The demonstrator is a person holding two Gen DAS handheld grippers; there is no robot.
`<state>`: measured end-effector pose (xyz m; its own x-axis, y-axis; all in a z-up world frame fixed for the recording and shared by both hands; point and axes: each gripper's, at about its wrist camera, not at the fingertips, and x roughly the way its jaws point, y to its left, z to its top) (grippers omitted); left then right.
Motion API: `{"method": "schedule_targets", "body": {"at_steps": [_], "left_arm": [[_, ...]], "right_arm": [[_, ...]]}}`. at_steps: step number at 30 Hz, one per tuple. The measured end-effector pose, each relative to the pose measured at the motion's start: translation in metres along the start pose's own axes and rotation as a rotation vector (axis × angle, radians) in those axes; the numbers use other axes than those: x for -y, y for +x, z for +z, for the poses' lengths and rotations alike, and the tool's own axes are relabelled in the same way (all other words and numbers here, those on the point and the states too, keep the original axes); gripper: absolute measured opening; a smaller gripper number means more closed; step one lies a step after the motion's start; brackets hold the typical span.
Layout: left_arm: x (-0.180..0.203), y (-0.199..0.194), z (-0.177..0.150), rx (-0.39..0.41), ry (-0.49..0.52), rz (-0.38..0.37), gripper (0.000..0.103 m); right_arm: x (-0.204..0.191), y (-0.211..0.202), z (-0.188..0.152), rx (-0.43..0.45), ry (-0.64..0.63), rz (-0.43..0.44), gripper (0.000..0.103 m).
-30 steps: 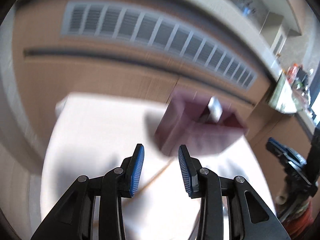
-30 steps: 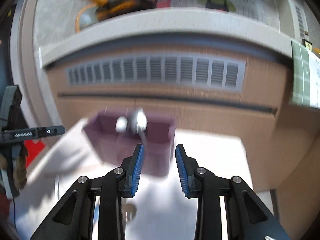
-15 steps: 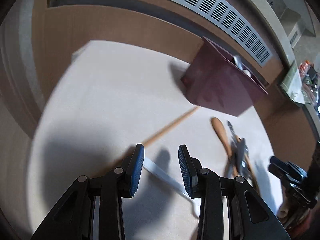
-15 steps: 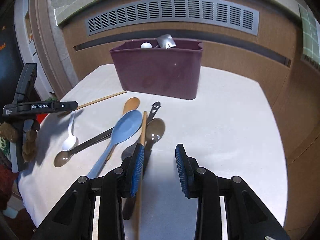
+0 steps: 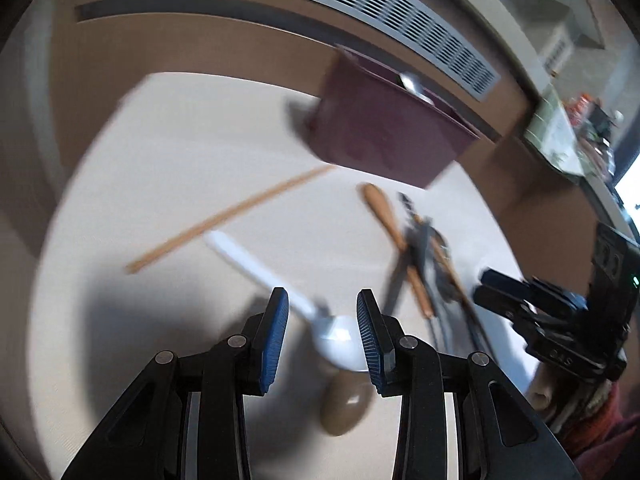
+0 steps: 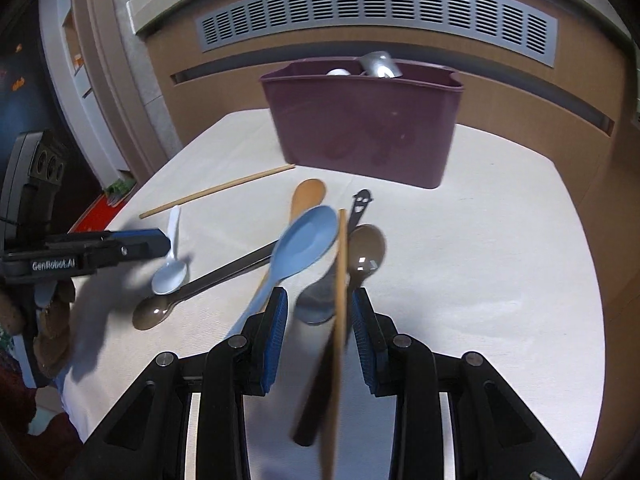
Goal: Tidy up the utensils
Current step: 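Grasp the white plastic spoon by its handle with the right tool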
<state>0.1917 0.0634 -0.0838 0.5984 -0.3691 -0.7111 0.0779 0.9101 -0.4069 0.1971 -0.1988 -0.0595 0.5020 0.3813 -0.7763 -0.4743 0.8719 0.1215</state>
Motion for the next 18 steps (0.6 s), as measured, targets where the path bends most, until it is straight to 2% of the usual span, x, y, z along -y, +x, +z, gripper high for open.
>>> {"method": "schedule_targets", "body": {"at_steps": [5,7,10,14,18], "left_arm": [[-0.038,-0.026,0.001,0.102,-0.111,0.138,0.037],[-0.047,-0.04,0.001,0.155,-0.114,0.211,0.037],[-0.056,-0.052,0.001,0.2,-0.087,0.282,0.037],[-0.067,-0.059,-0.001,0.202,-0.087,0.285,0.037],[-0.076,-0.058,-0.003,0.184,-0.082,0.273,0.037]], "right_arm": [[-0.027,0.005,0.008,-0.009,-0.067,0.058,0.03],[-0.045,0.013,0.016,-0.022,-0.12,0.102,0.03],[-0.072,0.03,0.032,-0.049,-0.194,0.171,0.03],[-0.107,0.063,0.053,-0.099,-0.259,0.228,0.029],[-0.132,0.091,0.061,-0.141,-0.311,0.212,0.025]]}}
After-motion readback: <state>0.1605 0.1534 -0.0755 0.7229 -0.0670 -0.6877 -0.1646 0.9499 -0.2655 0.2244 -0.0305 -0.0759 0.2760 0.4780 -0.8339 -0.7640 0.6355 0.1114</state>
